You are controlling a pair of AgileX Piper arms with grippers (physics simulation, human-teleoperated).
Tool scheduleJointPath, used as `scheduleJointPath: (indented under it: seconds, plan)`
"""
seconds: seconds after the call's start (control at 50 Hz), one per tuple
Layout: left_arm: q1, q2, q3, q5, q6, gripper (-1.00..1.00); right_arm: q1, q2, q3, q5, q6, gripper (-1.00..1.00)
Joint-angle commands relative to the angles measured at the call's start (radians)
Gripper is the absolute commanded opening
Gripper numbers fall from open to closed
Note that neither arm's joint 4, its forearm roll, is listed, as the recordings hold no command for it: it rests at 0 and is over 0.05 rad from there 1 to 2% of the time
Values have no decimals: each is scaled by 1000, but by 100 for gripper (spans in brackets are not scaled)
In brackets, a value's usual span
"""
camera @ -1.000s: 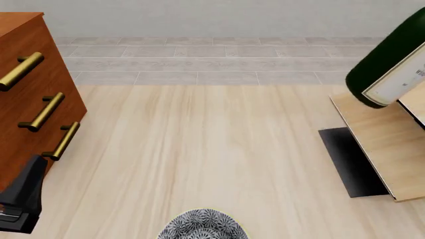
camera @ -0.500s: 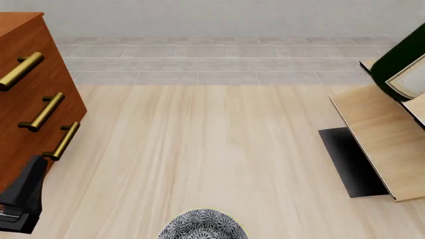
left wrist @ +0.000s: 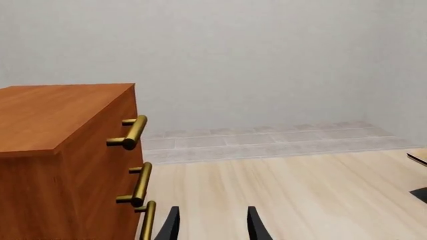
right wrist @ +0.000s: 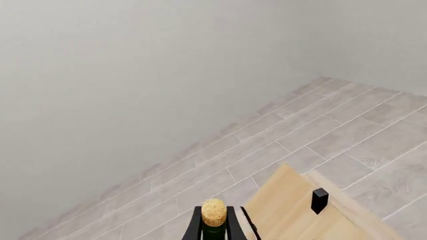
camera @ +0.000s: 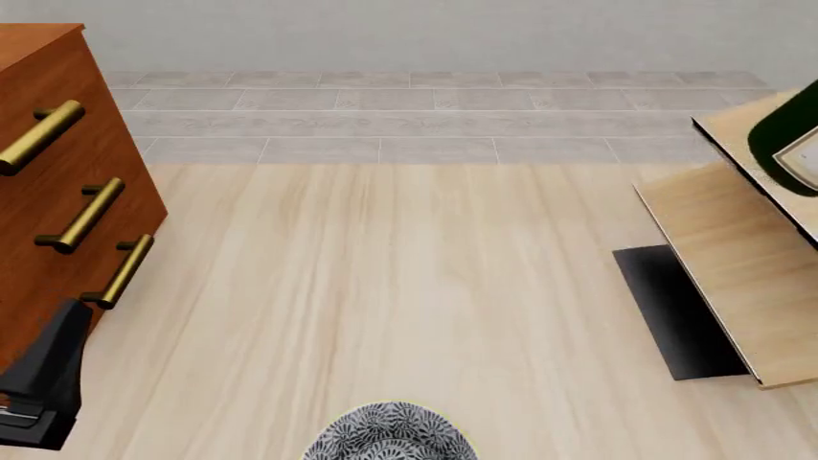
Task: Put the wine bottle on the wine rack.
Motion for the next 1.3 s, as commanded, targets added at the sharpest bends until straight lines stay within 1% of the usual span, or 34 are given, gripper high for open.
scheduleJointPath:
  seconds: [0.02,0.18,0.38,0.56,0.7,0.96,1.16,1.3]
  plan:
    - [1,0,0,0,-2,100,-58,-17,3,14,2,-100]
    - [0,0,0,1,-6,100,-100,-22,16,16,-1,-100]
    - [2,0,0,2,-9,100,-120,-13,3,26,-10,-100]
    - [4,0,0,4,-12,100,-155,9,3,14,-18,-100]
    - [5,0,0,4,-13,100,-184,21,33,-15,-17,-100]
    - [4,0,0,3,-10,100,-223,23,127,-80,-6,-100]
    - [-2,0,0,3,-8,100,-242,19,185,-116,-3,-100]
    - [-3,0,1,6,-6,100,-265,28,203,-134,-3,-100]
